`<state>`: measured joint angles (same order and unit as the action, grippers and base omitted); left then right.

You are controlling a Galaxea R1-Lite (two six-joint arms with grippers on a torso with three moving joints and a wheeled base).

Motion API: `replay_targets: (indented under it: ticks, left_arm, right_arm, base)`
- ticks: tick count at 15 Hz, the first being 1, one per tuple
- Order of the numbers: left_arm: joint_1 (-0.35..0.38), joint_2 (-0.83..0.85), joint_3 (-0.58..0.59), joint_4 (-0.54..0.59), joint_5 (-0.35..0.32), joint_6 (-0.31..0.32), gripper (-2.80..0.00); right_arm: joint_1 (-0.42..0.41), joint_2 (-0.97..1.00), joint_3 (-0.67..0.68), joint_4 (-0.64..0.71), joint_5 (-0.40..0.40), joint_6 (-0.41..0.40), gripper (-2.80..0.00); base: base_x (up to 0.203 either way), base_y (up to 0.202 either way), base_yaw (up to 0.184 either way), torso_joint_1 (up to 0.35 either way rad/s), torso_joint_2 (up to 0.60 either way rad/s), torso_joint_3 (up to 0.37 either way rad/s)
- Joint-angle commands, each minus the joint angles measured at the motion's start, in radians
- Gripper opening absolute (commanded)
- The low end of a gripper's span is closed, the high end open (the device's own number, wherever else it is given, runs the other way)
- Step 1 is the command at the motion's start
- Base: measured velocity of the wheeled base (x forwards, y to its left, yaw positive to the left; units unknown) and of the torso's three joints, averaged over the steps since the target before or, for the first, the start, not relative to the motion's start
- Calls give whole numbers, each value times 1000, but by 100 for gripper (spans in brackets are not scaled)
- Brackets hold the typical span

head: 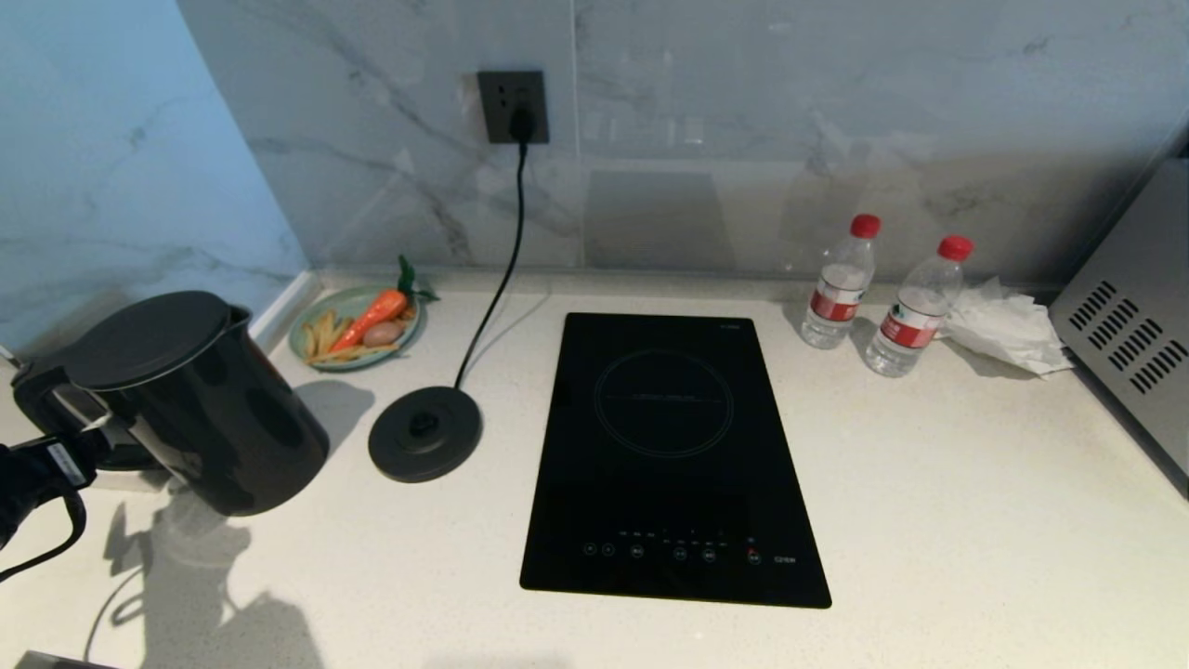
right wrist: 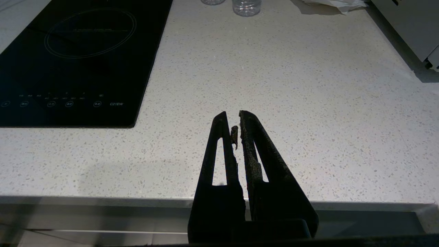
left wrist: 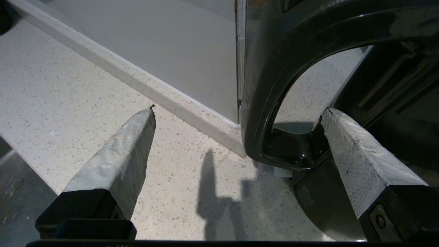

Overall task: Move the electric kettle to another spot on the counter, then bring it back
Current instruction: Grab the kettle

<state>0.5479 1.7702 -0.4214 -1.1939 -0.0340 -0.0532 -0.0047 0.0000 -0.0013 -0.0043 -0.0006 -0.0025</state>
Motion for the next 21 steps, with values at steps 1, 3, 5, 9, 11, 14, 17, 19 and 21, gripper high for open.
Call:
replay_targets:
  ticks: [1,3,5,9,11,14,17,19,21]
  left_arm:
    - [1,2,4,-7,-1,0,0]
    - [1,6,-2,-7,0,-4,0]
    - [1,5,-11,-9,2,-21,0]
    - [20,15,-24,-55,9,-63,0]
    - [32,42,-31,-94,11,-63,0]
    - [32,82,-33,-145,13,-63,0]
    - [27,118,-39,-189,14,-62,0]
    - [29,129,-53,-196,16,-62,0]
    - [28,129,-73,-196,47,-63,0]
  right_arm:
    - [0,0,0,0,1,-1,-280]
    - [0,0,0,0,-1,-1,-280]
    - [0,0,0,0,1,-1,-280]
    - [0,0,0,0,1,-1,-280]
    - [0,0,0,0,1,-1,-280]
    - [0,0,0,0,-1,-1,-280]
    - [0,0,0,0,-1,-1,-280]
    - [0,0,0,0,1,-1,-280]
    - [0,0,0,0,1,-1,-280]
  base:
    - [0,0,0,0,0,0]
    - [0,0,0,0,0,0]
    - [0,0,0,0,0,0]
    - [0,0,0,0,0,0]
    - [0,0,0,0,0,0]
    - [0,0,0,0,0,0]
    - [0,0,0,0,0,0]
    - [0,0,0,0,0,0]
    - [0,0,0,0,0,0]
